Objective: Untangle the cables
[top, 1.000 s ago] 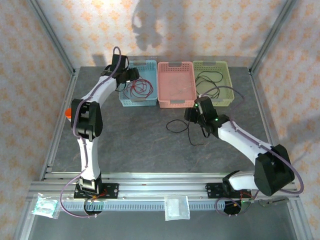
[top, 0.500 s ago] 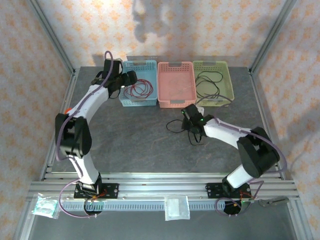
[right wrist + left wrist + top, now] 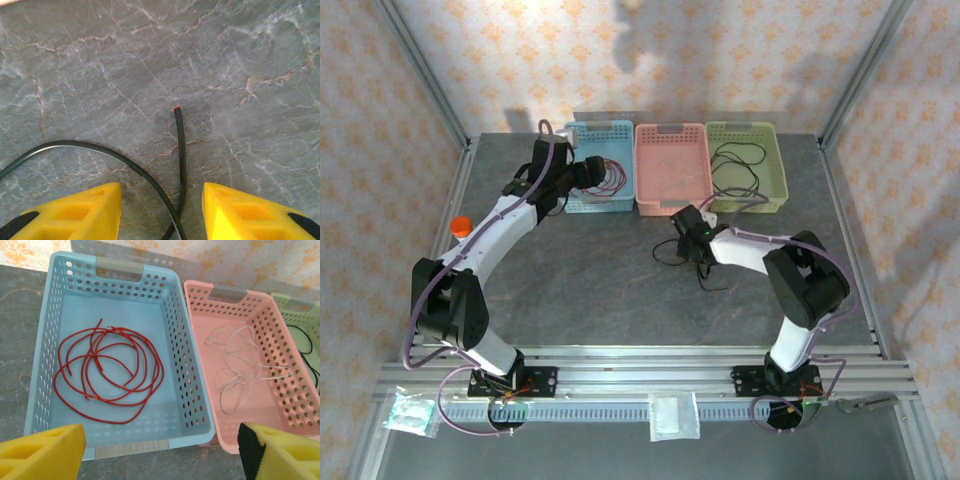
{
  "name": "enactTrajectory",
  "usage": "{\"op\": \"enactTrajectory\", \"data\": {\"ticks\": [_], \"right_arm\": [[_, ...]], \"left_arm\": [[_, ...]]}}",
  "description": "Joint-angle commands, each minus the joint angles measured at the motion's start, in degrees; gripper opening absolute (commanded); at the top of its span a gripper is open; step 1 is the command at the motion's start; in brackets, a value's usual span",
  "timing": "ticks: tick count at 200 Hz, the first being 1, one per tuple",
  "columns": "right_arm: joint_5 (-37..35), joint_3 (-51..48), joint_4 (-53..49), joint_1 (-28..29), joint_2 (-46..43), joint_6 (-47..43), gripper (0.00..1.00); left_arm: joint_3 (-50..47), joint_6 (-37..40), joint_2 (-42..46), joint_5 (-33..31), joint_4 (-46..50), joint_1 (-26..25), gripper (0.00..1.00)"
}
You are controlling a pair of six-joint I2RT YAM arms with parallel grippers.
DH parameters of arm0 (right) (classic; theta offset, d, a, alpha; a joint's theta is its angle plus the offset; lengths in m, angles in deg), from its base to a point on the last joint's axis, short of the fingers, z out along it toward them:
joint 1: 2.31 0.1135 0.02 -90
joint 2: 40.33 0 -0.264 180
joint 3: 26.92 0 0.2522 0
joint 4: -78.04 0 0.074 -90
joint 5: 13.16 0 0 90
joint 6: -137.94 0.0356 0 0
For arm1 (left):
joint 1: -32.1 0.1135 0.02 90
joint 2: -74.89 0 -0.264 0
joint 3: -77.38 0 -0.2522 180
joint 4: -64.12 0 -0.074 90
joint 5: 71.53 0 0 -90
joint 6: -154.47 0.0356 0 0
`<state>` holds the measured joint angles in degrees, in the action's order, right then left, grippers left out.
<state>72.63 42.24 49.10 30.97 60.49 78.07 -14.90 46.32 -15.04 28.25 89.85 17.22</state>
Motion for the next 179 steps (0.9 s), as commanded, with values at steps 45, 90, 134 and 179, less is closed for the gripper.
{"op": "enactTrajectory", "data": {"ticks": [45, 90, 134, 179], "right_arm": [[0.7, -0.7, -0.5, 0.5, 0.9, 0.3, 0.3], [-0.5, -2.6, 1.5, 0.5, -5.4, 1.1, 0.13], [-2.4, -3.7, 1.0, 0.5, -16.5, 0.4, 0.03], [-6.6, -1.3, -2.1, 0.1, -24.9, -1.9, 0.0]], "left_arm": [[0.2, 2.2, 2.7, -1.9, -3.1, -1.8, 0.82], [0.8, 2.0, 1.7, -1.5, -3.5, -3.2, 0.82], [0.6, 2.1, 1.3, -1.3, -4.2, -4.1, 0.83], [-1.2, 1.8, 1.8, 2.4, -6.6, -5.2, 0.84]]}}
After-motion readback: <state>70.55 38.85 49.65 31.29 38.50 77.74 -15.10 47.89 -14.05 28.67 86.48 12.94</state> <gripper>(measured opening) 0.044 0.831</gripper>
